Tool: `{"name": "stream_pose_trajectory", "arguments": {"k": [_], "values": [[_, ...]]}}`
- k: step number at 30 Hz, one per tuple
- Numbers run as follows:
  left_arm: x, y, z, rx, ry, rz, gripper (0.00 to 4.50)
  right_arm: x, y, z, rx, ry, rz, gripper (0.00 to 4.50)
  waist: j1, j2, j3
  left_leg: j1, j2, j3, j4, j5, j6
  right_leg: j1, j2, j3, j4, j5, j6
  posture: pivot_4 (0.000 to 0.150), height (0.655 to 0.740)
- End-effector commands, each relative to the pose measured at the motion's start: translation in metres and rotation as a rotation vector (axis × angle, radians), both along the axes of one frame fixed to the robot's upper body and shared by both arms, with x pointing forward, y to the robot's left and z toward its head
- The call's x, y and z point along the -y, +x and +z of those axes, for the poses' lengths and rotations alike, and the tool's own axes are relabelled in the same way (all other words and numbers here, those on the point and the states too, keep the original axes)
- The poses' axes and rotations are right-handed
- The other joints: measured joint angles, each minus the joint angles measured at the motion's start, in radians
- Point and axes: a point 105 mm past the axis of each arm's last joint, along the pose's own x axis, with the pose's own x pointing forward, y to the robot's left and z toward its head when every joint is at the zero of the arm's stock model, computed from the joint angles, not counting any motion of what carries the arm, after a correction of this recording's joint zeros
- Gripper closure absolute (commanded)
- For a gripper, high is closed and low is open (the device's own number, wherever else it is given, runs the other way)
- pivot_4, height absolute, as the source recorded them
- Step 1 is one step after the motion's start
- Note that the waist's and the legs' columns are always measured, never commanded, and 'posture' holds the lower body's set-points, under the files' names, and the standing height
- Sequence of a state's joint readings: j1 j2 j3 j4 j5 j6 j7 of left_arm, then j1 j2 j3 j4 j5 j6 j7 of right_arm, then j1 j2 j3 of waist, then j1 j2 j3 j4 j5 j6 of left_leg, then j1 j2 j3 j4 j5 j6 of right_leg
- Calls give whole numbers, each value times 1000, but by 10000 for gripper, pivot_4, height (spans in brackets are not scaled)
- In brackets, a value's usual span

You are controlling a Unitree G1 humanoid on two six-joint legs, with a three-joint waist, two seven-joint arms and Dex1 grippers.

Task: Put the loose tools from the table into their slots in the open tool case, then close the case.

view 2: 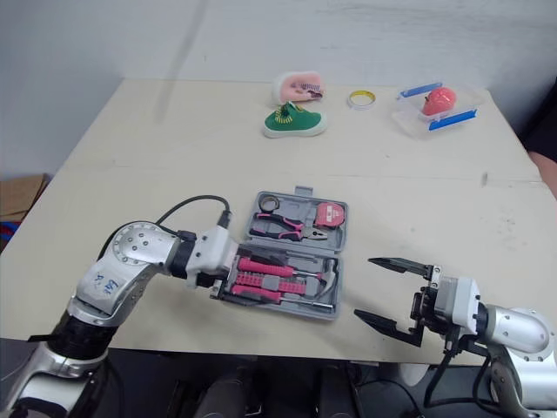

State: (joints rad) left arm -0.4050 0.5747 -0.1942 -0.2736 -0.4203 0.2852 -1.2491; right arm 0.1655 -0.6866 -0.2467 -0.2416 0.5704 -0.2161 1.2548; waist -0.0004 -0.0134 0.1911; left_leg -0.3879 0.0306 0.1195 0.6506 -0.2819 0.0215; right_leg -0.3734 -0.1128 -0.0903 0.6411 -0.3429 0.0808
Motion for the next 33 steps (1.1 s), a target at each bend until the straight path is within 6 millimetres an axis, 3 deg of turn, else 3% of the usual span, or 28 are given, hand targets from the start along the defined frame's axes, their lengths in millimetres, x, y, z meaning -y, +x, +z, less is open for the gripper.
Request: {"name": "stream_pose_trajectory", "arguments": {"k": [1,3,4,9,20,26,30,33], "values": [[-2,4,0,16,-56,35,35160,1,-1,4,22,-1,1,0,0,0,0,0,0,0,0,0,0,0,0,0,0,0,0,1500,7400],[-1,9,-13,-25,-45,82,44061,3,0,4,29,-10,-8,0,3,0,0,0,0,0,1,0,0,0,0,0,0,0,0,1500,7400],[0,10,-20,-45,-41,95,44644,5,0,5,33,-15,-15,0,2,0,0,0,0,0,1,0,0,1,0,0,0,0,0,1500,7400],[-1,21,-55,-7,106,142,44644,6,-2,4,35,-17,-21,0,2,0,0,1,0,0,0,0,1,0,0,0,1,0,0,1500,7400],[4,22,-73,-27,153,156,44644,7,-3,2,27,-23,-33,0,0,0,0,1,0,0,0,0,1,1,-1,0,1,0,0,1500,7400],[-5,26,-102,-124,291,257,44644,6,0,0,29,-23,-39,0,3,0,-2,3,0,-1,0,0,1,3,-1,0,1,0,0,1500,7400],[-13,22,-118,-109,394,258,44644,7,0,-2,23,-19,-50,0,2,0,-4,17,0,-1,-4,-5,5,17,-1,0,-4,0,0,1500,7400],[-19,21,-131,-176,430,314,44644,8,1,-5,11,-13,-70,0,2,2,-13,18,1,-2,-5,-8,2,18,-1,0,-5,0,-1,1500,7400]]}}
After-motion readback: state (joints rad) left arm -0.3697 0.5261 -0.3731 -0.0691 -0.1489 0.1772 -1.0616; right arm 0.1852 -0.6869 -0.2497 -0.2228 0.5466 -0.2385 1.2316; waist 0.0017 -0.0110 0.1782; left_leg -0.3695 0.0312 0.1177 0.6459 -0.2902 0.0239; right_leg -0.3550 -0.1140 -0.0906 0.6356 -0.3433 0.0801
